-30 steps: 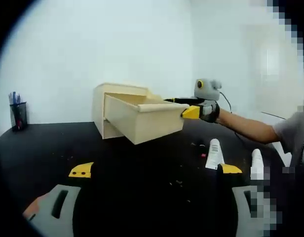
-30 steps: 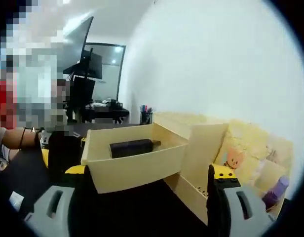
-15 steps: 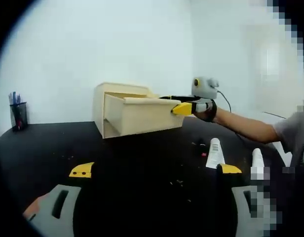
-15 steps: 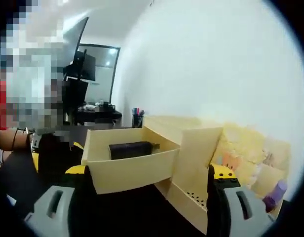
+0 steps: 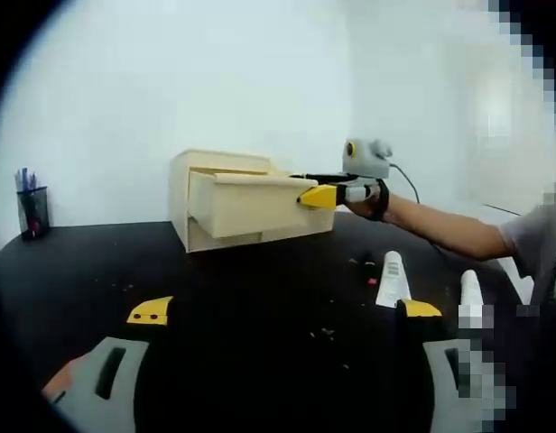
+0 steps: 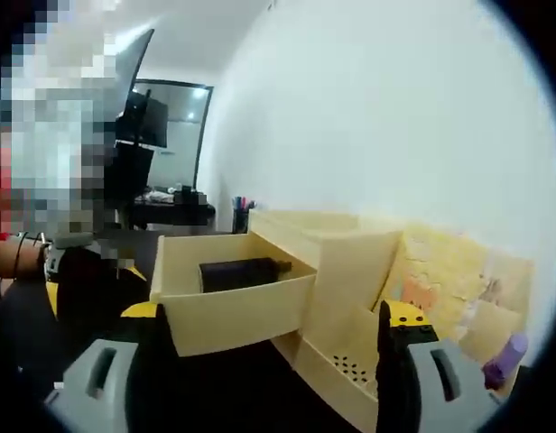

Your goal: Open the drawer, pick up the cosmetic bottles from the table one by one, place them into the drawer, release the gripper, close the drawer, and move the gripper away

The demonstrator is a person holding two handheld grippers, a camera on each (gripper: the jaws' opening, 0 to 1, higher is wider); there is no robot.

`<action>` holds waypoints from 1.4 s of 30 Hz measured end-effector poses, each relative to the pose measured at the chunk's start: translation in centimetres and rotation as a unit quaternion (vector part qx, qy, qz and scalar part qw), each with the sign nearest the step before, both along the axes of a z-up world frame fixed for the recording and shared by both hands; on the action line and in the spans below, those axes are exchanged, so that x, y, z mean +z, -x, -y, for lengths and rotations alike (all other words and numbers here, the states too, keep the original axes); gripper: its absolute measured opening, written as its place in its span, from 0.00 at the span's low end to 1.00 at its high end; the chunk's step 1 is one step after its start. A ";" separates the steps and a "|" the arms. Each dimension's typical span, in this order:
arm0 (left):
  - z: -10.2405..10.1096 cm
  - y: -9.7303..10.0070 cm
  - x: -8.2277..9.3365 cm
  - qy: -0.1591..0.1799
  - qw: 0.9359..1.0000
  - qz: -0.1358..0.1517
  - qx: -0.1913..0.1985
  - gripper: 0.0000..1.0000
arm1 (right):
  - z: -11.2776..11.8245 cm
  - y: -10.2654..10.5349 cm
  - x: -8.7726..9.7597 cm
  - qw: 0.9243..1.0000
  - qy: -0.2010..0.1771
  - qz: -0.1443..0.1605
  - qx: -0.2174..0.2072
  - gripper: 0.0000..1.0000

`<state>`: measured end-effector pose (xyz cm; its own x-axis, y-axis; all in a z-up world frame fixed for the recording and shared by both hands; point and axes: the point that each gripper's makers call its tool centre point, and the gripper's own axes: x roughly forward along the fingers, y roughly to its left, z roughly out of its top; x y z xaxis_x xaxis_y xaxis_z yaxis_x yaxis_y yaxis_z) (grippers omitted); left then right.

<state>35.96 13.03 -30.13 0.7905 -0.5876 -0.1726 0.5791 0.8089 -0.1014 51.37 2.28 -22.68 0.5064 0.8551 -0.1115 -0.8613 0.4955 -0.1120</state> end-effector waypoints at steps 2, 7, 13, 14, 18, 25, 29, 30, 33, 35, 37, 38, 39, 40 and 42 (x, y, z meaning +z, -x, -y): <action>0.0 0.0 0.0 -0.001 1.000 0.000 0.000 0.93 | 0.0 -0.2 0.0 1.000 -0.001 -0.001 -0.002 0.91; 0.0 0.0 -0.1 -0.004 1.000 -0.001 0.000 0.92 | 0.1 -0.8 -0.1 1.000 -0.005 -0.003 -0.006 0.92; -0.1 -0.1 -0.2 -0.004 1.000 -0.001 0.000 0.92 | -0.1 -1.5 -0.2 1.000 -0.012 -0.006 -0.011 0.92; -0.1 -0.1 -0.2 -0.004 1.000 -0.001 0.000 0.92 | 0.0 -1.7 -0.2 1.000 -0.012 -0.006 -0.013 0.92; -0.1 -0.1 -0.2 -0.006 1.000 -0.002 0.000 0.92 | -0.1 -1.9 -0.2 1.000 -0.011 0.003 -0.020 0.90; -0.4 -0.2 0.0 -0.001 1.000 -0.002 -0.002 0.90 | 0.1 -3.1 0.2 0.999 -0.019 0.000 -0.032 0.89; -0.4 -0.2 0.2 0.007 1.000 0.000 -0.002 0.90 | 0.1 -4.0 0.2 0.999 -0.019 0.001 -0.039 0.87; -0.3 -0.2 0.2 0.007 1.000 0.000 -0.002 0.90 | 0.2 -4.1 0.3 0.999 -0.019 0.002 -0.041 0.87; -0.2 -0.1 -0.1 0.000 1.000 -0.002 -0.004 0.90 | 0.3 -5.0 0.3 0.999 -0.016 0.005 -0.049 0.87; -0.1 -0.1 -0.1 -0.002 1.000 -0.003 -0.004 0.90 | 0.3 -5.0 0.3 0.999 -0.014 0.008 -0.052 0.86; -0.1 -0.1 -0.1 -0.001 1.000 -0.002 -0.004 0.90 | 0.3 -5.3 0.3 0.998 -0.010 0.012 -0.054 0.86; -0.1 -0.1 -0.1 0.000 1.000 -0.002 -0.004 0.90 | 0.3 -5.4 0.3 0.998 -0.009 0.012 -0.055 0.86; -0.2 -0.1 0.0 0.000 1.000 -0.001 -0.004 0.90 | 0.3 -5.6 0.4 0.998 -0.007 0.014 -0.057 0.86; -0.3 -0.2 0.0 0.000 1.000 -0.001 -0.003 0.90 | 0.3 -5.6 0.4 0.998 -0.005 0.017 -0.060 0.85; -0.3 -0.2 0.0 0.001 1.000 -0.001 -0.004 0.90 | 0.3 -5.6 0.4 0.998 -0.002 0.021 -0.063 0.85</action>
<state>36.17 13.32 -30.08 0.7861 -0.5935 -0.1727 0.5847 0.8046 -0.1039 56.98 1.97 -22.32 0.6136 0.7850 -0.0849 -0.7871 0.5996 -0.1448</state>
